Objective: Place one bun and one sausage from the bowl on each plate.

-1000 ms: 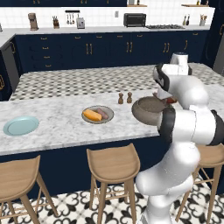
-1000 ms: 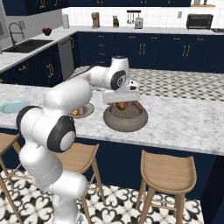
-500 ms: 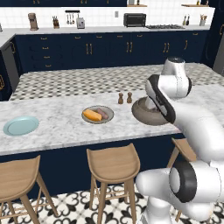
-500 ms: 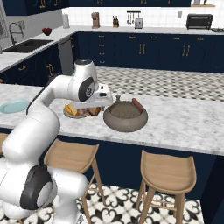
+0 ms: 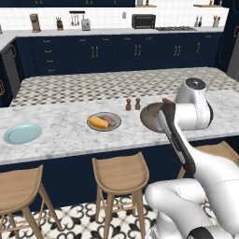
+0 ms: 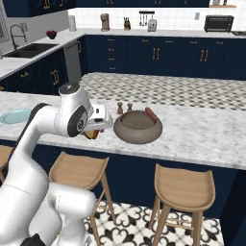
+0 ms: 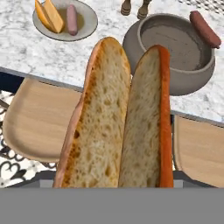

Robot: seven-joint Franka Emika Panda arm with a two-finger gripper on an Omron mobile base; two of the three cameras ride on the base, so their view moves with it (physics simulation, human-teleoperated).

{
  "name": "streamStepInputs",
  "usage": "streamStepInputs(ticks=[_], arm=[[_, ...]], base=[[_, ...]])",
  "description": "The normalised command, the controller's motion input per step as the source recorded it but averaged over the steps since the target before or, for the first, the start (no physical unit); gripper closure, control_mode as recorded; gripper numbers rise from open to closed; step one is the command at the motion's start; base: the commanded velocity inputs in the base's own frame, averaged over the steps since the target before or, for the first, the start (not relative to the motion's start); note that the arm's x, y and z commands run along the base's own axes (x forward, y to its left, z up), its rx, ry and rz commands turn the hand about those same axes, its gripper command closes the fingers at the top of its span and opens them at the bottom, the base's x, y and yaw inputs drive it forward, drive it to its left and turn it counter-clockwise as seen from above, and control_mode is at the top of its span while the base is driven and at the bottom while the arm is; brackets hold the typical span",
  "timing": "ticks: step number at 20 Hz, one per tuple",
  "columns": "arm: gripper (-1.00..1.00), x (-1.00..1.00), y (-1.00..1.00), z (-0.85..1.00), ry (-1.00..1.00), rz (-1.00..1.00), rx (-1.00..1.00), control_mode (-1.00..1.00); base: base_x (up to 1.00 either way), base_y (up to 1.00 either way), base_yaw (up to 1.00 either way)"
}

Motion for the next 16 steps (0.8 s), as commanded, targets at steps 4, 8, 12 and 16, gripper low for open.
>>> streamStepInputs(ticks=[4,8,12,16], arm=[[1.00,0.00,0.00,0.00,0.00,0.00,0.00,1.00],[1.00,0.00,0.00,0.00,0.00,0.00,0.00,1.00],[1.00,0.00,0.00,0.00,0.00,0.00,0.00,1.00],[1.00,0.00,0.00,0.00,0.00,0.00,0.00,1.00]], base=[[-0.37,0.54,-0.10],[-0.08,1.00,-0.08],[0.00,1.00,-0.06],[0.02,1.00,-0.04]])
